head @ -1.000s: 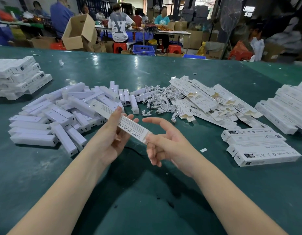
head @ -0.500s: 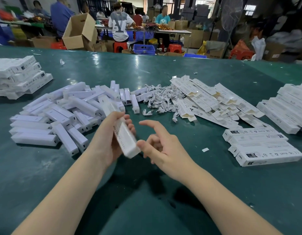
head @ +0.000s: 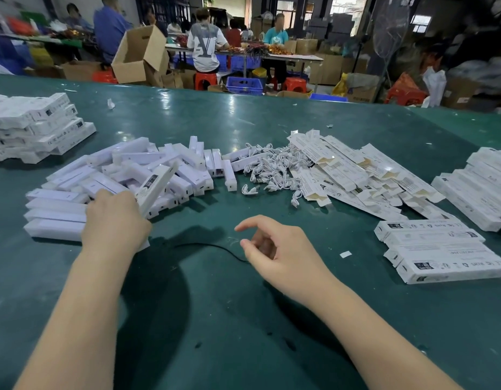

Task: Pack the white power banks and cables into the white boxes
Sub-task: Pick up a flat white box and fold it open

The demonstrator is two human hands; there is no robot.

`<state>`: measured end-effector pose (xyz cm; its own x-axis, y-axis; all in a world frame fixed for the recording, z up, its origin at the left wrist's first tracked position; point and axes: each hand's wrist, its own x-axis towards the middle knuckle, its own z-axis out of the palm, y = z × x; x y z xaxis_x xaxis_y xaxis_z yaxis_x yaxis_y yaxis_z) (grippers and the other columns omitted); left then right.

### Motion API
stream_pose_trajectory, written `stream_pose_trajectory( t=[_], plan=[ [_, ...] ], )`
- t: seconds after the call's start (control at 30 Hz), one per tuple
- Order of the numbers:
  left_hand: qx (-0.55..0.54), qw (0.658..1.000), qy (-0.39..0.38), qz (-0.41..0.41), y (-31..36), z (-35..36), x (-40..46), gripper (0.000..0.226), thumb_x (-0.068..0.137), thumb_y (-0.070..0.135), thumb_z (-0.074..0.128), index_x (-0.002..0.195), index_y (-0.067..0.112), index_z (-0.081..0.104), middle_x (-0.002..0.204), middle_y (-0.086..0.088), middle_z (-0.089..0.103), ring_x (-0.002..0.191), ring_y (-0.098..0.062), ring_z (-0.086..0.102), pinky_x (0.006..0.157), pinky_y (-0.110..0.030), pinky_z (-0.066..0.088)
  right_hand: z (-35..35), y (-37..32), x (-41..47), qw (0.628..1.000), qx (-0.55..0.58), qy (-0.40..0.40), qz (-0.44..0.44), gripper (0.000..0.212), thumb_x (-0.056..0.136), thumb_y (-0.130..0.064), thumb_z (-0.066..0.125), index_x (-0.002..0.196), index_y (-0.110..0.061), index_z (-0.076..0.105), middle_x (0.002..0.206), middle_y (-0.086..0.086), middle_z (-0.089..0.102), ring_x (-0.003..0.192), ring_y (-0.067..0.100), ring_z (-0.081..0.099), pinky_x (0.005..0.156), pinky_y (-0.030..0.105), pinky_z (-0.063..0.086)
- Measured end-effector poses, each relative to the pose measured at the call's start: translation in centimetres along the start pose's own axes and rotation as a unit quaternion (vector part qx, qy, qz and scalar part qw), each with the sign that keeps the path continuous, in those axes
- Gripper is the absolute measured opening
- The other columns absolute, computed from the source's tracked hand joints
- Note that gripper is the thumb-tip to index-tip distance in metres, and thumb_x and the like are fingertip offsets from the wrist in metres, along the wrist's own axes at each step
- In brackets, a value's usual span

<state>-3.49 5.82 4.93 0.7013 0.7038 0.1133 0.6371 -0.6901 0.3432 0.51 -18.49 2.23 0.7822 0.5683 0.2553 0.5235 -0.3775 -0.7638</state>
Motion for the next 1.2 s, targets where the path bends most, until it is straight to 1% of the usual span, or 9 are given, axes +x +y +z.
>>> stream_pose_trajectory(
  t=[0.13,0.33,0.5,0.67,0.83,0.93,1.03,1.1,1.2],
  plan=[
    [-0.008,0.999,0.019,0.043,0.6,0.5,-0.4,0.028,0.077,0.002,0.062,0.071,0.010,0.036,0.093,-0.012,0.036,0.081,-0.034,0.042,0.066,-0.041,0.035,-0.2,-0.1,0.1,1.000,0.015,0.006,0.006,0.017,0.093,-0.019,0.061,0.106,-0.029,0.066,0.073,-0.002,0.062,0.060,0.017,0.053,0.064,0.030,0.046],
    [-0.017,0.993,0.032,0.113,1.9,1.4,-1.1,0.025,0.080,0.024,0.072,0.085,0.010,0.052,0.085,-0.002,0.039,0.078,-0.030,0.046,0.065,-0.037,0.035,-0.2,-0.1,0.2,1.000,0.016,0.021,0.011,0.017,0.093,-0.018,0.061,0.104,-0.029,0.067,0.074,0.002,0.064,0.062,0.016,0.053,0.066,0.033,0.047],
    [-0.127,0.971,-0.028,0.203,4.1,1.8,-3.0,0.018,0.078,0.021,0.069,0.090,0.019,0.056,0.087,0.002,0.055,0.082,-0.023,0.052,0.062,-0.030,0.034,-0.1,0.3,0.5,0.999,-0.006,0.046,0.020,0.018,0.090,-0.017,0.061,0.100,-0.030,0.067,0.074,-0.006,0.063,0.061,0.008,0.054,0.065,0.024,0.047],
    [-0.307,0.897,-0.098,0.302,5.4,1.9,-4.9,0.018,0.075,0.010,0.072,0.072,0.018,0.057,0.074,0.001,0.059,0.069,-0.009,0.054,0.060,-0.022,0.042,0.2,0.3,0.9,0.997,0.001,0.054,0.046,0.019,0.091,-0.023,0.064,0.108,-0.030,0.062,0.099,-0.010,0.059,0.083,0.003,0.057,0.075,0.021,0.049],
    [-0.491,0.811,-0.156,0.278,5.6,1.9,-5.5,0.038,0.081,-0.002,0.069,0.067,0.031,0.057,0.080,0.004,0.068,0.084,-0.015,0.066,0.078,-0.026,0.055,-0.9,-0.7,0.9,0.935,0.326,-0.038,0.135,0.026,0.094,-0.024,0.063,0.120,-0.019,0.059,0.099,0.009,0.069,0.082,0.018,0.068,0.070,0.035,0.059],
    [-0.522,0.791,-0.158,0.276,5.9,1.9,-5.6,0.035,0.083,0.007,0.073,0.068,0.034,0.058,0.086,0.010,0.069,0.089,-0.009,0.068,0.079,-0.026,0.055,-1.6,-1.0,0.9,0.922,0.355,-0.045,0.146,0.029,0.094,-0.013,0.062,0.123,-0.014,0.058,0.091,0.009,0.070,0.071,0.015,0.066,0.065,0.027,0.056],
    [-0.512,0.815,-0.068,0.263,5.8,2.3,-5.8,0.017,0.082,0.025,0.074,0.075,0.035,0.063,0.089,0.006,0.069,0.089,-0.015,0.066,0.082,-0.043,0.056,-2.1,-0.8,1.2,0.931,0.315,0.016,0.181,0.024,0.097,-0.004,0.051,0.112,-0.018,0.065,0.088,0.006,0.063,0.060,0.011,0.058,0.060,0.022,0.053],
    [-0.453,0.854,0.016,0.257,5.7,2.4,-5.7,0.009,0.083,0.032,0.073,0.087,0.029,0.066,0.083,0.008,0.068,0.082,-0.013,0.063,0.078,-0.042,0.054,-2.7,-0.7,1.4,0.921,0.324,0.062,0.205,0.029,0.100,-0.006,0.048,0.100,-0.024,0.071,0.087,0.003,0.059,0.057,0.009,0.051,0.058,0.019,0.050],
    [-0.384,0.887,0.061,0.247,5.7,2.4,-5.6,0.031,0.082,0.048,0.064,0.091,0.019,0.060,0.078,0.005,0.067,0.079,-0.020,0.060,0.072,-0.041,0.050,-3.5,-0.5,1.5,0.880,0.397,0.116,0.235,0.034,0.102,-0.010,0.048,0.086,-0.020,0.077,0.080,0.001,0.058,0.054,0.007,0.047,0.053,0.018,0.049]
  ],
)
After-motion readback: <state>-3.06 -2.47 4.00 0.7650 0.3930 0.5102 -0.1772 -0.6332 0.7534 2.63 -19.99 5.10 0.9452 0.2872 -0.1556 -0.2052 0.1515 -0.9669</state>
